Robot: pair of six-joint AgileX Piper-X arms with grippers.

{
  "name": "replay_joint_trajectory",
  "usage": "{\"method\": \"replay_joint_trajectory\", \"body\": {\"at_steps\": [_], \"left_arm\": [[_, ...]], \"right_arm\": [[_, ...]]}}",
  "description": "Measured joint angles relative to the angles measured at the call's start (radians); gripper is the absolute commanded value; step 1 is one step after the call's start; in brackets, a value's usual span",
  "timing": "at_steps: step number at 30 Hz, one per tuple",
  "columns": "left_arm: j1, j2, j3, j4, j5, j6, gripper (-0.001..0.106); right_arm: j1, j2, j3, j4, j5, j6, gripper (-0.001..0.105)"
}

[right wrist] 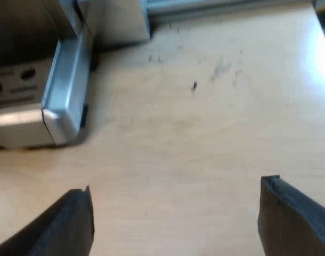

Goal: Place mug into machine

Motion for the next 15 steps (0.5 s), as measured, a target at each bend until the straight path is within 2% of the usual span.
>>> {"method": "replay_joint_trajectory", "body": {"at_steps": [7,15], "left_arm": [[0.000,0.002,0.155,-0.073,0.067,0.000,0.085],[0.000,0.002,0.164,-0.111,0.071,0.000,0.085]], "right_arm": [[0.000,0.000,0.039,-0.016,-0.003,0.002,0.066],[0.000,0.000,0.039,-0.016,-0.003,0.003,0.066]]}}
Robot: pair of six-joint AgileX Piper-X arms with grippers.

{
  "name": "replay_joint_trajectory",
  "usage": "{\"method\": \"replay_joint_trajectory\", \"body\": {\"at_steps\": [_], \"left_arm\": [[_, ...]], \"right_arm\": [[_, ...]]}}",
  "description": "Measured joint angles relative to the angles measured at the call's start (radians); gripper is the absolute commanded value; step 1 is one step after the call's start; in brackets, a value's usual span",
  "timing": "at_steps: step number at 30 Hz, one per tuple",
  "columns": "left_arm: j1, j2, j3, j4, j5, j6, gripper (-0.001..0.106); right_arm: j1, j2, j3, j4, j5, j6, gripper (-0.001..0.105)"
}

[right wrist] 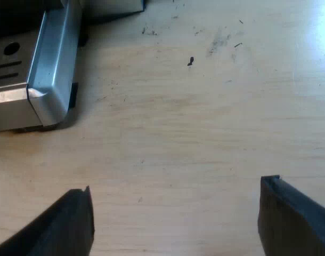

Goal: Place mug into machine

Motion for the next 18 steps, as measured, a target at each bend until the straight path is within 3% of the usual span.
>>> {"method": "replay_joint_trajectory", "body": {"at_steps": [18], "left_arm": [[0.000,0.000,0.000,-0.006,0.000,0.004,0.085]], "right_arm": [[0.000,0.000,0.000,0.000,0.000,0.000,0.066]]}}
